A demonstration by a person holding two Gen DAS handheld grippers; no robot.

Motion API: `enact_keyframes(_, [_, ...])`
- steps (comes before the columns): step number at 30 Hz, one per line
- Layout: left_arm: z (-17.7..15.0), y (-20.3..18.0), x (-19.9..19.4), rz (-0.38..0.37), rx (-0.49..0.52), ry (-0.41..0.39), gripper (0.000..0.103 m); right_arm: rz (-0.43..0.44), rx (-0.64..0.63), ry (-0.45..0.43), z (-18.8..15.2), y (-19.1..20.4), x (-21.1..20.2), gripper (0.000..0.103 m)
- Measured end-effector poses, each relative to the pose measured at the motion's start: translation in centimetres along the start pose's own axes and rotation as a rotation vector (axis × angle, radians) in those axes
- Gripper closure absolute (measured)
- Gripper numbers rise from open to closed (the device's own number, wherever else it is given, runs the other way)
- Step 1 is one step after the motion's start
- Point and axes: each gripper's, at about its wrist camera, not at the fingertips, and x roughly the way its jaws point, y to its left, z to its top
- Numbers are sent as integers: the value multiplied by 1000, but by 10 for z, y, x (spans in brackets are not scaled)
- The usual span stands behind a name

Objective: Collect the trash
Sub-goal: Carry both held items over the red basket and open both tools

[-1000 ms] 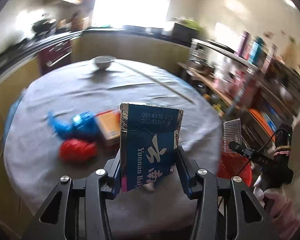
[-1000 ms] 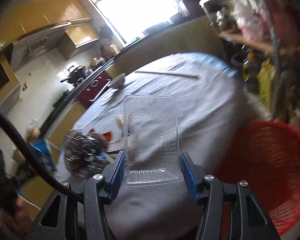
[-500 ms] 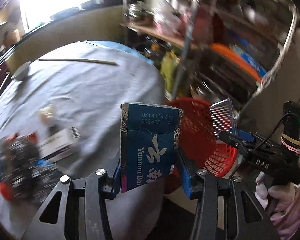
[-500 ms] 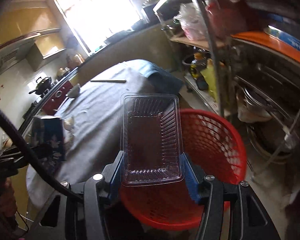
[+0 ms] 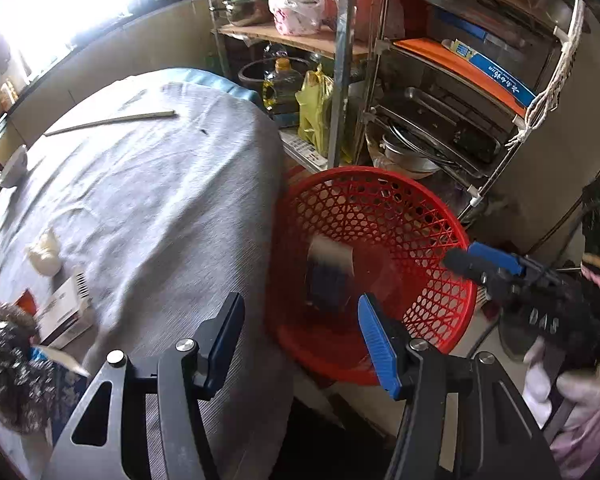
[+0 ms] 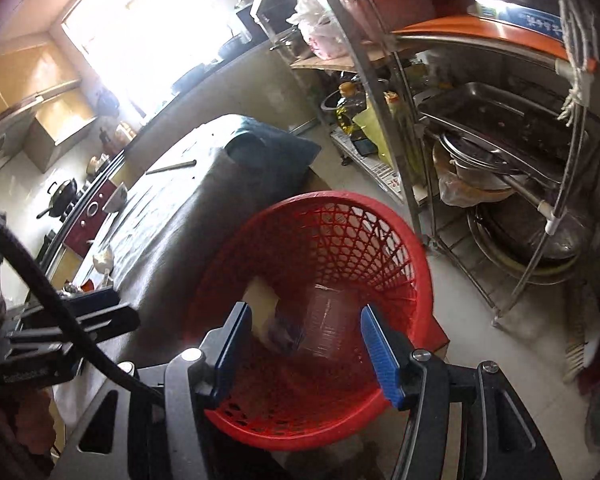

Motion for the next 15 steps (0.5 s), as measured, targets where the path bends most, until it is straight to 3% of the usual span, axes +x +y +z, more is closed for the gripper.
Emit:
enact_keyframes(9, [-49, 30, -67, 77, -13, -129, 40, 31, -56, -6, 6, 36, 1, 42])
enact_keyframes(15, [-84, 105, -119, 159, -232, -231, 40, 74, -140, 13, 4, 88, 7, 42])
